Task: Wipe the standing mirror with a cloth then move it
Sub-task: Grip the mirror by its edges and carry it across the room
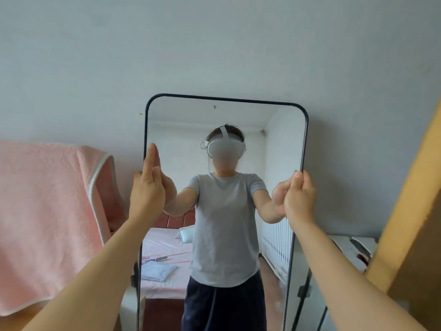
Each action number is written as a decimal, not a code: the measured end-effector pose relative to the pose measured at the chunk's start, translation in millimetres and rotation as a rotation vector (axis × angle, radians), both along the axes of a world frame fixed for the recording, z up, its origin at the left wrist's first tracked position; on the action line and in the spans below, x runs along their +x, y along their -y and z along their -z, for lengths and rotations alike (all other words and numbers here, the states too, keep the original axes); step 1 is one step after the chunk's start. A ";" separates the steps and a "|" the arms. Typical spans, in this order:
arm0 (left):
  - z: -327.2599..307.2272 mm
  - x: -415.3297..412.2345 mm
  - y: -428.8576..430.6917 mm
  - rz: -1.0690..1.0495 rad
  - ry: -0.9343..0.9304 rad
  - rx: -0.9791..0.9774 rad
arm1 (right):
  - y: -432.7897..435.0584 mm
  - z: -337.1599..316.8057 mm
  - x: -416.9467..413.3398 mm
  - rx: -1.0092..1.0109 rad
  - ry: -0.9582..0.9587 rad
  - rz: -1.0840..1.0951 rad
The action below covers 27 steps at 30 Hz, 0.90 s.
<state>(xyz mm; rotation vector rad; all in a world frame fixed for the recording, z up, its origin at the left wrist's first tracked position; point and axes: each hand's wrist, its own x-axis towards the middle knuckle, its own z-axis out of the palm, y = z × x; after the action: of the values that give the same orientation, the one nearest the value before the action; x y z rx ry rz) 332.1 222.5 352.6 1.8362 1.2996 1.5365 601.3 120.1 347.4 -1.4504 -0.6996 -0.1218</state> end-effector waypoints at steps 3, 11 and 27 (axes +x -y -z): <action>0.8 -4.2 7.1 0.011 0.017 0.013 | 10.1 -3.3 -7.4 0.024 -0.010 -0.006; -4.6 -25.8 51.6 -0.026 0.021 0.072 | 48.0 -8.5 -32.3 0.103 0.007 0.044; -41.1 -90.4 150.8 0.067 0.298 0.248 | 179.9 -53.2 -118.8 0.272 0.057 0.147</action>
<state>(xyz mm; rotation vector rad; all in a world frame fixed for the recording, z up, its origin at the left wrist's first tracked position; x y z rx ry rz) 241.7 71.7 393.7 1.6858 0.9374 1.9175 482.5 -59.8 400.5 -1.2388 -0.5969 -0.3600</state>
